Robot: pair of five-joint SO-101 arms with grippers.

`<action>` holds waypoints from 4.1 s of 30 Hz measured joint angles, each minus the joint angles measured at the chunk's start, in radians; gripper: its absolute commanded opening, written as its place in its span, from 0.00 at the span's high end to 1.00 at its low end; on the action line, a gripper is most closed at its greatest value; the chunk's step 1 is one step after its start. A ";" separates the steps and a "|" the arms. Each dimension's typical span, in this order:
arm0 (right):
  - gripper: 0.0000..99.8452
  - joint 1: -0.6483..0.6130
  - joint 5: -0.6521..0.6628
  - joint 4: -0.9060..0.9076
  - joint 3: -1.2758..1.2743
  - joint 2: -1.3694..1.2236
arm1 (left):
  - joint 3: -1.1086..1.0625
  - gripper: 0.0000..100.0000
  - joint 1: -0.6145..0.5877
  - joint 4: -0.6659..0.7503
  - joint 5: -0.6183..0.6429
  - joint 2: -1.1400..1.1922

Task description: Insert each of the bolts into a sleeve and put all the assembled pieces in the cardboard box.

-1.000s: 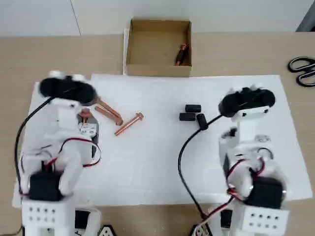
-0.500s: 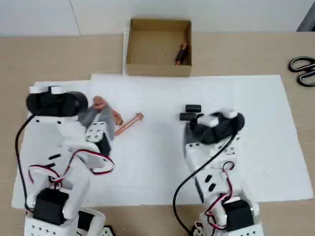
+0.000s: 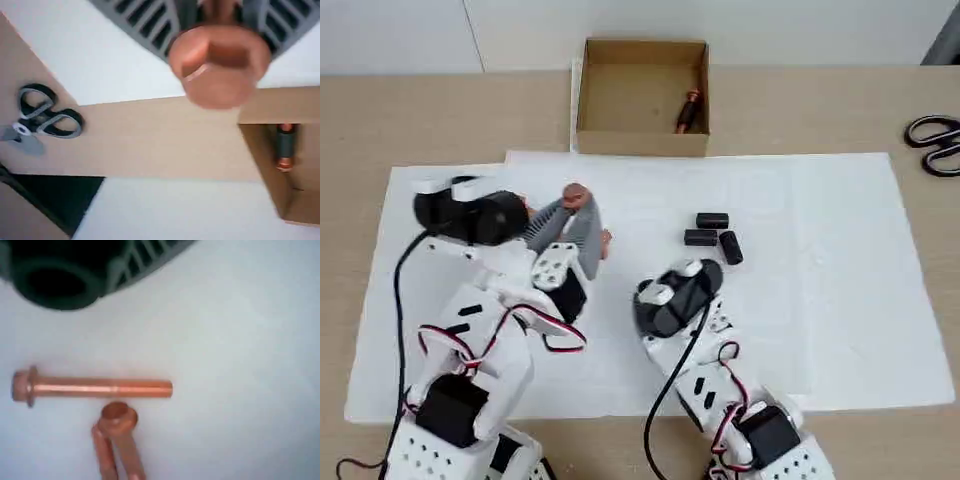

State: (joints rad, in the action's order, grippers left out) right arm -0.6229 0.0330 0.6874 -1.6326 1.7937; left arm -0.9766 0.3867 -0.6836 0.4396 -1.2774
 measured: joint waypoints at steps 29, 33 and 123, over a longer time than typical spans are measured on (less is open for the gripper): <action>1.00 -0.054 -0.095 -0.069 -0.017 0.000 | -0.215 0.99 0.097 0.092 0.000 -0.006; 1.00 -0.054 -0.095 -0.069 -0.018 0.000 | -0.222 0.99 0.095 0.092 0.000 -0.006; 1.00 -0.060 -0.097 -0.069 -0.020 -0.002 | -0.058 0.75 -0.150 -0.354 0.048 -0.011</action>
State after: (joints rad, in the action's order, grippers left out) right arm -0.6828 -0.0637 0.6183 -1.6525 1.7921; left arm -1.0349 0.2363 -1.0380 0.4872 -1.2881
